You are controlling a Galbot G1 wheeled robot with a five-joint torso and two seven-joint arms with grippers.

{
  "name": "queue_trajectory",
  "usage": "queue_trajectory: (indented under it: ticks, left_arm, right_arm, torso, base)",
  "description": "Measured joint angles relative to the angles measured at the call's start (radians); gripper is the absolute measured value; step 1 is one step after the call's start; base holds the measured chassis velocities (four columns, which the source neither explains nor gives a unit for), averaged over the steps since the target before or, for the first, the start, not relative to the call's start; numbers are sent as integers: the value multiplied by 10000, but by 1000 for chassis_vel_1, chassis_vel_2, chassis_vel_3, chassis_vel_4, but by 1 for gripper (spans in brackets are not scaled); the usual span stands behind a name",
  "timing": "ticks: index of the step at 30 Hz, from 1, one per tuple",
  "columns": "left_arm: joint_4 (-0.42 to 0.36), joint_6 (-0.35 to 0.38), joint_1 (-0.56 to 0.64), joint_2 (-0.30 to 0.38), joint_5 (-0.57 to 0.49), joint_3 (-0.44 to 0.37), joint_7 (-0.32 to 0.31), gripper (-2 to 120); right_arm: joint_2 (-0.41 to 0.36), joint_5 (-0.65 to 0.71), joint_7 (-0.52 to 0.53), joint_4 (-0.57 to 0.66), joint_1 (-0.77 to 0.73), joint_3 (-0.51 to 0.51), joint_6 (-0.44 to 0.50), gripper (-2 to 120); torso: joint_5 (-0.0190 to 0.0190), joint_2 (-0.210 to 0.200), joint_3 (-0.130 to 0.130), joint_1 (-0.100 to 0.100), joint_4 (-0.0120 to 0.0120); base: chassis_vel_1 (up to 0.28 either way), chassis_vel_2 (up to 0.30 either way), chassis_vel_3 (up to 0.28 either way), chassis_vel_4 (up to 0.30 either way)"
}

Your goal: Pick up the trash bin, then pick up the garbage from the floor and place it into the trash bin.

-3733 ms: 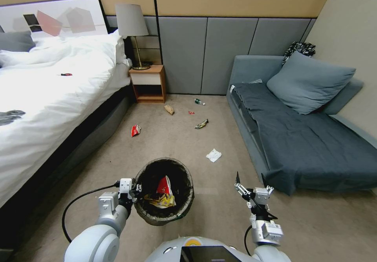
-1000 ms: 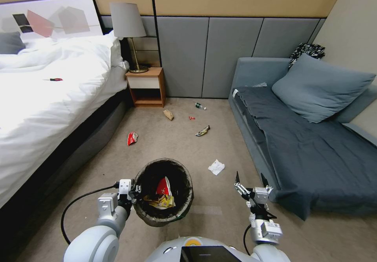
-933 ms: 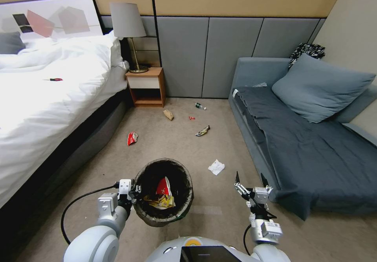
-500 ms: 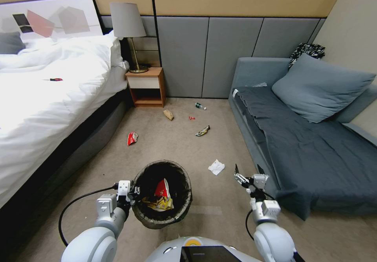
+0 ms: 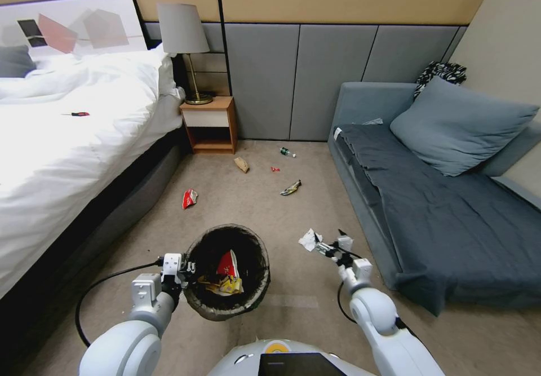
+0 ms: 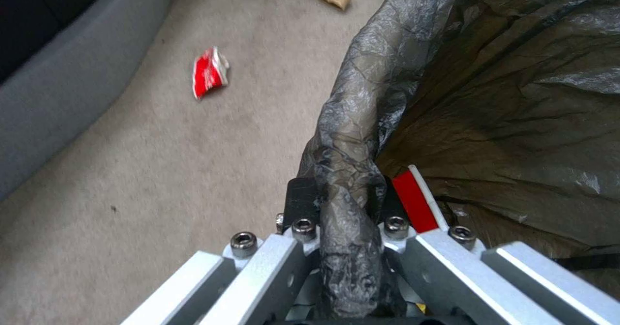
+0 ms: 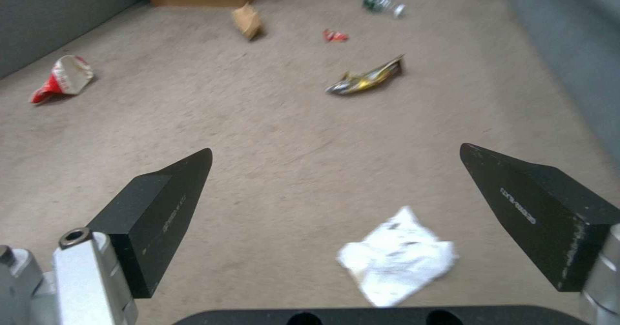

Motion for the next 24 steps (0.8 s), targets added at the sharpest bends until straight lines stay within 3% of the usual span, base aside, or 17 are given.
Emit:
queue_trajectory:
  ticks: [12, 24]
  left_arm:
    - [0, 46, -456, 57, -166, 247, -82, 1]
    - [0, 128, -492, 44, -205, 308, -76, 1]
  right_arm:
    - [505, 1848, -269, -3467, 2692, -1022, -606, 100]
    - [1100, 1263, -324, -6030, 4066, -1517, -346, 100]
  torso:
    - [3, -1, 0, 0, 0]
    - [-1, 0, 0, -1, -1]
  base:
    - [0, 0, 0, 0]
    - [0, 0, 0, 0]
